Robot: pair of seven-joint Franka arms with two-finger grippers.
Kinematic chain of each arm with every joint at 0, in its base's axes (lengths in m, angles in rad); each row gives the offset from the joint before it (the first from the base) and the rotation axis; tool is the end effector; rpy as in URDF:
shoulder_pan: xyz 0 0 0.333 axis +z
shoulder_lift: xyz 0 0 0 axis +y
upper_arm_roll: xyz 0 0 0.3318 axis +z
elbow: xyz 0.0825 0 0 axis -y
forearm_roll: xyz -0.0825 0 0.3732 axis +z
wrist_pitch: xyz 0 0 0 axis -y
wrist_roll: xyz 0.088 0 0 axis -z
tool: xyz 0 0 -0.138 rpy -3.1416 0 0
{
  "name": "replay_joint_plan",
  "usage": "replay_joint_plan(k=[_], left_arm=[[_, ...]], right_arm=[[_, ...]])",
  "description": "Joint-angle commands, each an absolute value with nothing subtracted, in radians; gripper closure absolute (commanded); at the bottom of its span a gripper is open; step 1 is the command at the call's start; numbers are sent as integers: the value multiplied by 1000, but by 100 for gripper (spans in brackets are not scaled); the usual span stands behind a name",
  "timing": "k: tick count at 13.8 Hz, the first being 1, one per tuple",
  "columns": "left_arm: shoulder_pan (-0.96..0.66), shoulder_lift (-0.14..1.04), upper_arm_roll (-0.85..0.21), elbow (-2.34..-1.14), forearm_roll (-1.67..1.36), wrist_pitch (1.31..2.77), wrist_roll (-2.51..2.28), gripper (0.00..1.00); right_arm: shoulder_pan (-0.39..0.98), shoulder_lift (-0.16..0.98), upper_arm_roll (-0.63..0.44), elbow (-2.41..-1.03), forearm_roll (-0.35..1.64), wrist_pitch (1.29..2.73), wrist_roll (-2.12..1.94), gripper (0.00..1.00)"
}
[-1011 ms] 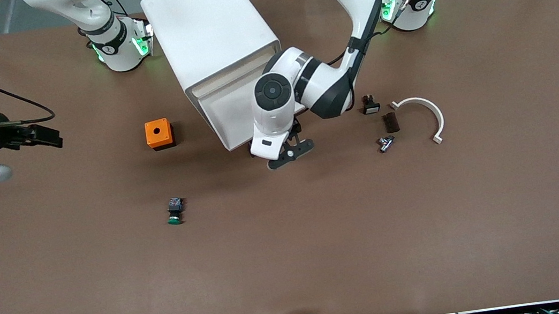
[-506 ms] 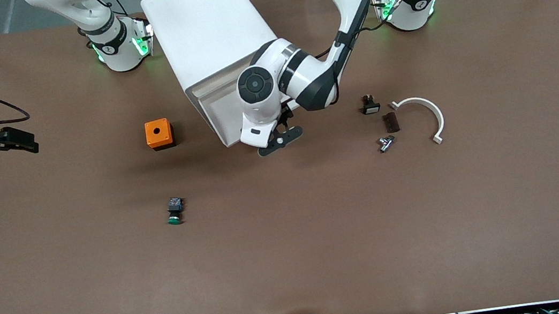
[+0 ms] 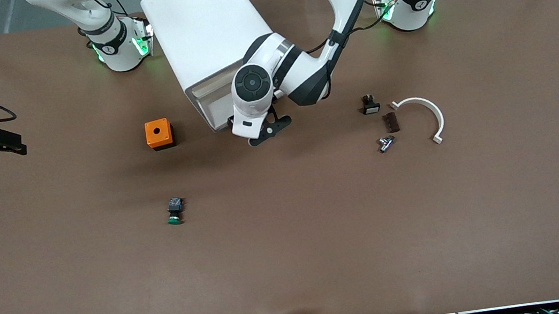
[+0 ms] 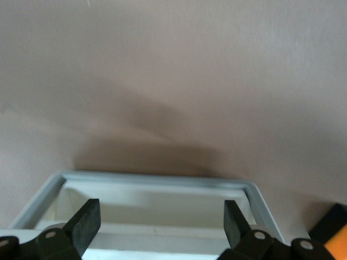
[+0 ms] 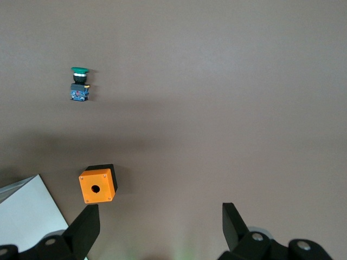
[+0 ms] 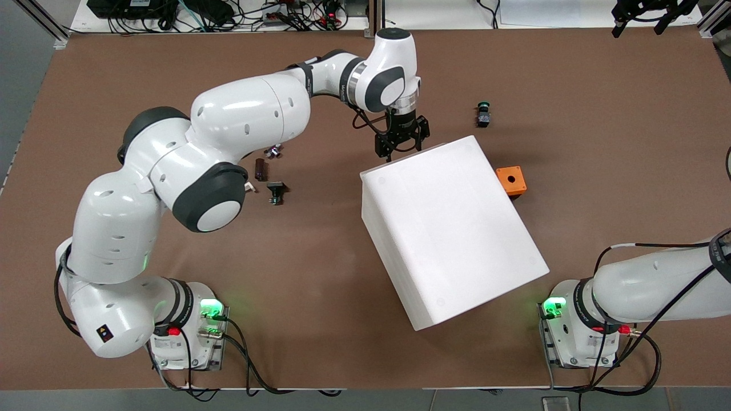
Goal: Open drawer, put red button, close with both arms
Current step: 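Push the drawer shut into the cabinet with the left gripper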
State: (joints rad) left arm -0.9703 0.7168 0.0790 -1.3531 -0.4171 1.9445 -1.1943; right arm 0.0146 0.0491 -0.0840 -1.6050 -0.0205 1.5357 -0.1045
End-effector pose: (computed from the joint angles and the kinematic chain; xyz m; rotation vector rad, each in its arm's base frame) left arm 0.4136 -0.5922 0.2812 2.9556 0.6989 -0.5237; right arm 0.5471 -0.0399 0.5642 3.1212 0.0553 -0.1874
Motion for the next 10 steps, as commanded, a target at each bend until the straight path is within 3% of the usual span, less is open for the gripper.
replay_joint_plan(k=[1, 4, 10], left_arm=[[-976, 690, 58, -1382, -478, 1937, -1212, 0], [-976, 693, 52, -1388, -523, 1937, -1212, 0], [-976, 698, 32, -1413, -607, 1939, -1210, 0]], right_arm=[[-11, 44, -64, -1595, -35, 1534, -109, 0], [-12, 63, -63, -1525, -32, 1517, -112, 0], [-12, 57, -64, -1517, -18, 1494, -110, 0]])
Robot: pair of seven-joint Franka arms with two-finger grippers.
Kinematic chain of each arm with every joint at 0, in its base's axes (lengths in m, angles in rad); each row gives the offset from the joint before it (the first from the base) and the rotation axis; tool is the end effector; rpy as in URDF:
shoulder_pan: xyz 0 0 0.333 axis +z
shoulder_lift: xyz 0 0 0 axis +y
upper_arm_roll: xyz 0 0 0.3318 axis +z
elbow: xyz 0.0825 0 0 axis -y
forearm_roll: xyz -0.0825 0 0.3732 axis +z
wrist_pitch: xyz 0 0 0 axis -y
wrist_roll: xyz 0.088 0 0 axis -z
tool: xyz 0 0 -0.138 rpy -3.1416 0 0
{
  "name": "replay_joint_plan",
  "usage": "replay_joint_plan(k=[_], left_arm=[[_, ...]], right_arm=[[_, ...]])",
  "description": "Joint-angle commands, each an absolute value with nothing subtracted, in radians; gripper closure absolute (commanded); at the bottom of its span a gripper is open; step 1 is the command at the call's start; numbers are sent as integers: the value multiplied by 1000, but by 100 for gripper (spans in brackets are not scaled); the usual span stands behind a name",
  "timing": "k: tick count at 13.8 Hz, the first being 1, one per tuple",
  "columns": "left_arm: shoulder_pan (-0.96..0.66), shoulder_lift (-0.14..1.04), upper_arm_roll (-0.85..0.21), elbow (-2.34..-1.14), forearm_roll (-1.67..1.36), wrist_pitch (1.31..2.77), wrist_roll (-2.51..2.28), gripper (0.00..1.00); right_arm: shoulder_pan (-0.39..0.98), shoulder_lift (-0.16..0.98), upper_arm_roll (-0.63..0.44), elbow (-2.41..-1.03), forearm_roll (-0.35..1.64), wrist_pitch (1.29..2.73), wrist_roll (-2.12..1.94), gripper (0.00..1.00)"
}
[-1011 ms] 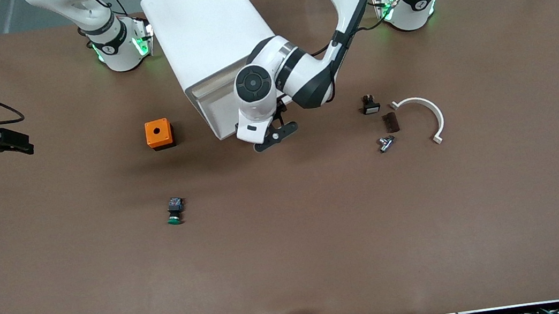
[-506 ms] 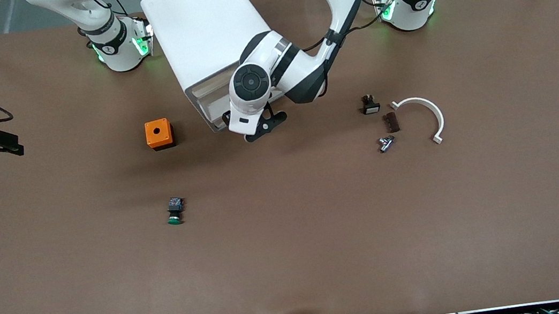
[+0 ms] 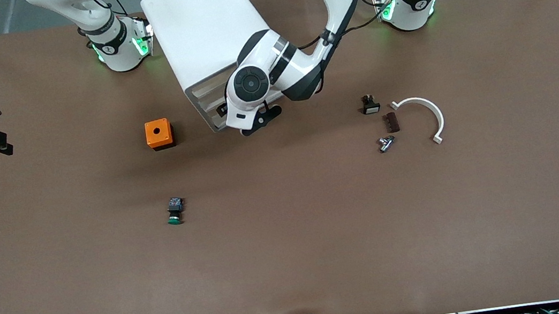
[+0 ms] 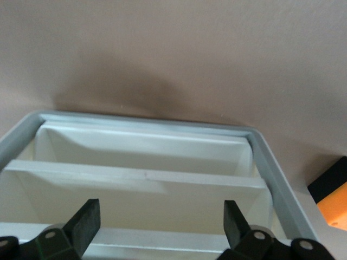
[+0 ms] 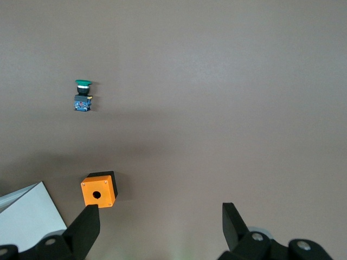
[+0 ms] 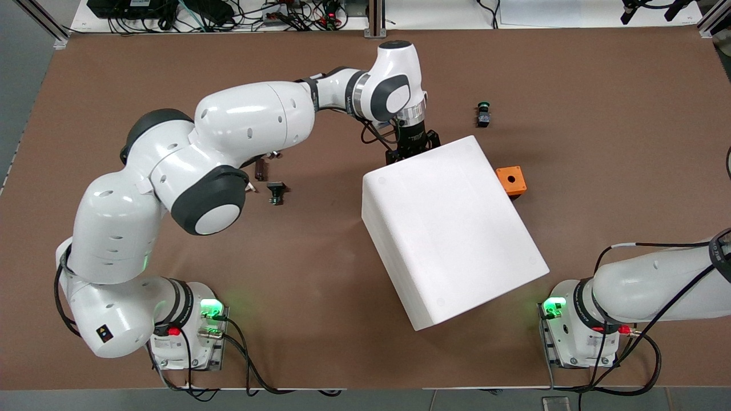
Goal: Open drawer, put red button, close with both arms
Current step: 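Push the drawer shut into the cabinet with the left gripper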
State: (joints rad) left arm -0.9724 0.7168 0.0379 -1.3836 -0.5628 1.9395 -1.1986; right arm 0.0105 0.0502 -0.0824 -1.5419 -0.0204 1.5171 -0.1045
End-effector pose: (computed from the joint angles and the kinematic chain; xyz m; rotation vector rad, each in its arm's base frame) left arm 0.3795 -0.6095 0.2732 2.8585 0.7396 -0.7480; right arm 0.5497 -0.0414 0.5907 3.1210 0.0503 -0.1198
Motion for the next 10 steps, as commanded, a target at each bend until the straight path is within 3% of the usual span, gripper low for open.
replay_joint_plan(k=[1, 10], left_arm=[[-976, 698, 32, -1414, -626, 1939, -1209, 0], [-881, 625, 49, -1384, -577, 1940, -1198, 0]], right_arm=[[-11, 52, -63, -1516, -20, 1485, -109, 0], [-11, 12, -71, -1531, -9, 1456, -107, 0]])
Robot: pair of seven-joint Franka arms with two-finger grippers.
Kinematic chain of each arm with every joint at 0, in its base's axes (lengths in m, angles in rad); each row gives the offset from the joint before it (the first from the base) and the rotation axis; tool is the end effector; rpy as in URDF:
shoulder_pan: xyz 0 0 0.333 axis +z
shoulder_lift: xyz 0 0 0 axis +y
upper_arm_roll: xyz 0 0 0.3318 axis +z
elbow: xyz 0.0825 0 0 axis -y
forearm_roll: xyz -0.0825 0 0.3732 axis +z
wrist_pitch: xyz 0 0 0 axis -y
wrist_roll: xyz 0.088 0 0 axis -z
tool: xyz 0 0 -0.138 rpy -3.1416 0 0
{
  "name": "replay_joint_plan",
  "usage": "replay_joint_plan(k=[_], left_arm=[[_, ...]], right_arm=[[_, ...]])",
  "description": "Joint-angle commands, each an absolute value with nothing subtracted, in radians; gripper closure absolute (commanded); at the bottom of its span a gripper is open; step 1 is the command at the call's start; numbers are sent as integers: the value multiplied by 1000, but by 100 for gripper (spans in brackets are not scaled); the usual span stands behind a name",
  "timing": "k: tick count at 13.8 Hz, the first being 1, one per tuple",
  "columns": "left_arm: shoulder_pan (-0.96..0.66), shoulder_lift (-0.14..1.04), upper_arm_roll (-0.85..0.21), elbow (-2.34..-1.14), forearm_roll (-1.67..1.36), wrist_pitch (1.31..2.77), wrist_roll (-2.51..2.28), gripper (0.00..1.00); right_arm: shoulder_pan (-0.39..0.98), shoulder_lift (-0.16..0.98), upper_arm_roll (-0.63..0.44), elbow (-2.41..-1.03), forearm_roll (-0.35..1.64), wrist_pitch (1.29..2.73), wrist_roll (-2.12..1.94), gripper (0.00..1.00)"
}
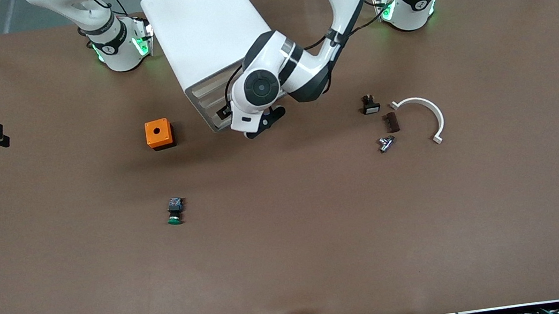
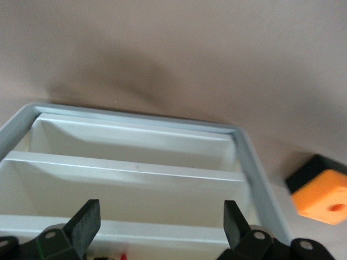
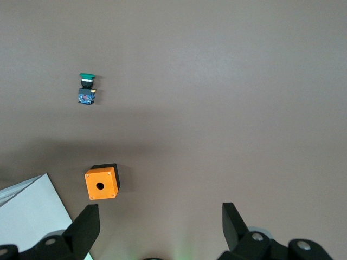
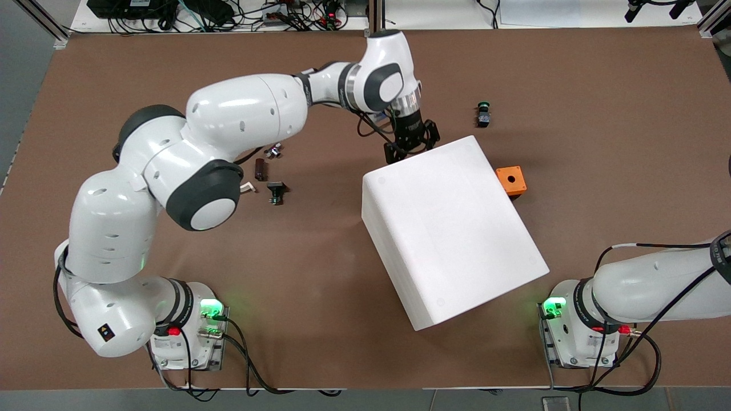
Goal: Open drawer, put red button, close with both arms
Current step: 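Push the drawer shut into the cabinet with the left gripper, then release the drawer and draw the left gripper back from the cabinet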
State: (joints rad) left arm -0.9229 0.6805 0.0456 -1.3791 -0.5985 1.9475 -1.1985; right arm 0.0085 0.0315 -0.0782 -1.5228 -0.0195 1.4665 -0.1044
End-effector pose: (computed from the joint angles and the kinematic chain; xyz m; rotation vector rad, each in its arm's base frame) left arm 0.4139 -0.5927 0.3032 2.7671 0.8095 -0.7323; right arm 0.5388 -0.0398 0.6056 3.1238 0.0523 -0.1396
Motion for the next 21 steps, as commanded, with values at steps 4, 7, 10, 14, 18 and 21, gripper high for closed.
replay_joint_plan(k=[4, 7, 10, 14, 18, 21], left_arm=[[-758, 508, 49, -1368, -465, 1936, -1189, 1], [-671, 402, 49, -1368, -359, 1820, -1079, 1], [-550, 290, 51, -1368, -330, 1657, -886, 1], [-366, 213, 51, -1371, -330, 1496, -600, 1], [-244, 178, 49, -1379, -215, 1422, -321, 1], [-155, 183, 51, -1387, -199, 1419, -217, 1]], right_arm=[[-11, -5, -71, -1532, -8, 1462, -107, 0], [-15, -8, -87, -1534, 23, 1453, -107, 0], [-26, -32, -103, -1552, 61, 1442, -112, 0], [-23, -55, -97, -1554, 46, 1447, -115, 0], [-14, -77, -86, -1566, 6, 1471, -117, 0], [-14, -116, -78, -1620, 2, 1503, -117, 0]])
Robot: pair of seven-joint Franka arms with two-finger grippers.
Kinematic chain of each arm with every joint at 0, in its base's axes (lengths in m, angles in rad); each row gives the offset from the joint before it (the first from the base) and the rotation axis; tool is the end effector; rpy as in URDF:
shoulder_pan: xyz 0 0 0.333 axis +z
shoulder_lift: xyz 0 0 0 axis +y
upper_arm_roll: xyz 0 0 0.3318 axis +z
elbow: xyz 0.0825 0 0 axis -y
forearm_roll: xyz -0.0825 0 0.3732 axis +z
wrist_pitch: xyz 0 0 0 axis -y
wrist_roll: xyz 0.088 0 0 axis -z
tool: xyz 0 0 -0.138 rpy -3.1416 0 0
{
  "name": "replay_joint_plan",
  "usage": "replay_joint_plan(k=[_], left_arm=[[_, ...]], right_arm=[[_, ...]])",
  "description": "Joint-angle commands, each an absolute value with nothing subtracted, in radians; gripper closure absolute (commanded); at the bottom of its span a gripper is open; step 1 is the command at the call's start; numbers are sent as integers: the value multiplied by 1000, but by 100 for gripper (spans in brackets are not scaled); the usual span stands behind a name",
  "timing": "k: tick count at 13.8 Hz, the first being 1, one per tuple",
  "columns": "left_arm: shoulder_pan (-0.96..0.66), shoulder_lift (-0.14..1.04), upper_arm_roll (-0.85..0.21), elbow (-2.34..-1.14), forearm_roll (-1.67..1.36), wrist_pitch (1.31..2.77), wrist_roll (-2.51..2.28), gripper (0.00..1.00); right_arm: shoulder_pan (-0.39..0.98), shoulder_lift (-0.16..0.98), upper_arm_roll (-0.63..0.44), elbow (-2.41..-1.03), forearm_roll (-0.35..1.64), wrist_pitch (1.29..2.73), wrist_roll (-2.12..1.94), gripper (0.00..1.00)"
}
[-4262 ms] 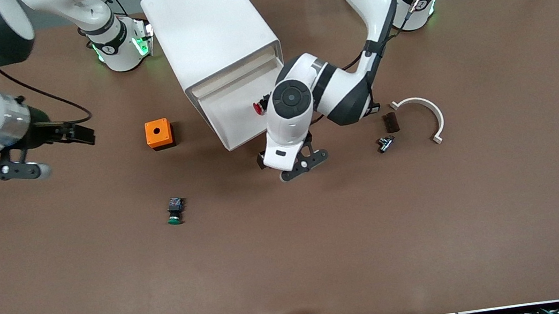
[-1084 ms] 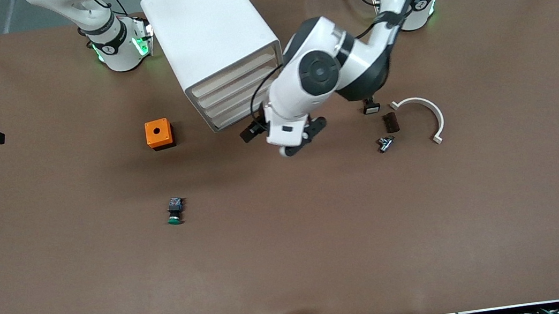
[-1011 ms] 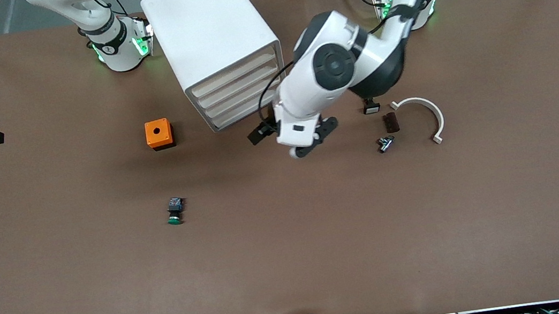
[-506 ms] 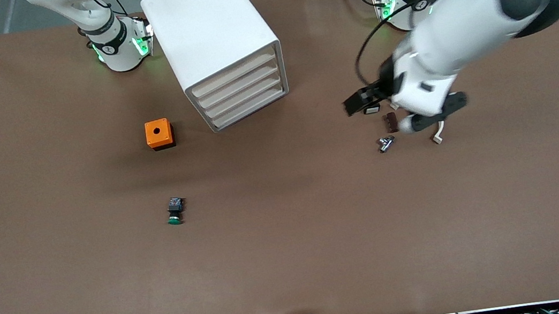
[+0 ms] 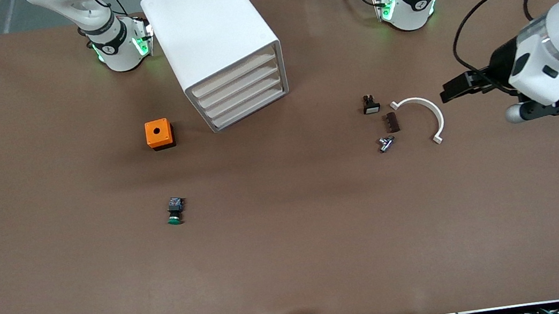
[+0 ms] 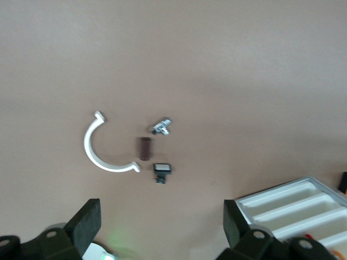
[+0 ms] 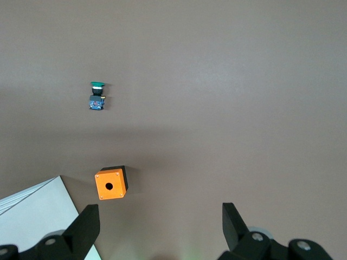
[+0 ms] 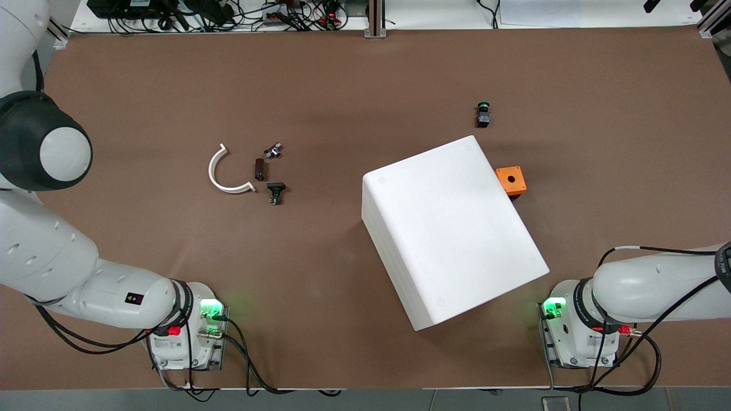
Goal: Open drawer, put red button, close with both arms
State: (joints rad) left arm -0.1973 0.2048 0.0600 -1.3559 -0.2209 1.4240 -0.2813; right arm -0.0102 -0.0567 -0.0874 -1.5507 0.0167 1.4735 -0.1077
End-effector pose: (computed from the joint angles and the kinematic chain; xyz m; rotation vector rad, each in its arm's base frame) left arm 0.5783 -0.1168 0.5821 2.9490 0.1862 -0.2618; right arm 0.5122 -0.0492 0.6400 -3.1178 -0.0183 0.0287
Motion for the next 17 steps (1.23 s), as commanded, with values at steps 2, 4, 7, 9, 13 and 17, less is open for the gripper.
replay_joint_plan(k=[2, 4, 7, 9, 13, 17], left_arm=[[-121, 189, 48, -1399, -145, 1428, -143, 1], [-101, 186, 48, -1454, -126, 1486, -100, 1], [-78, 179, 46, -1526, -101, 1572, -72, 1], [-60, 178, 41, -1548, -100, 1597, -40, 1], [-37, 152, 29, -1618, -100, 1695, -37, 0], [-32, 62, 26, -1762, -97, 1853, -37, 1]], right_arm=[[-18, -132, -74, -1641, 2, 1512, -117, 0], [-18, -144, -72, -1654, 2, 1509, -117, 0], [-21, -182, -64, -1709, 2, 1532, -114, 0], [-21, -199, -63, -1729, 3, 1540, -114, 0], [-21, -252, -63, -1801, 3, 1594, -112, 0], [-20, -250, -66, -1796, 11, 1591, -110, 0]])
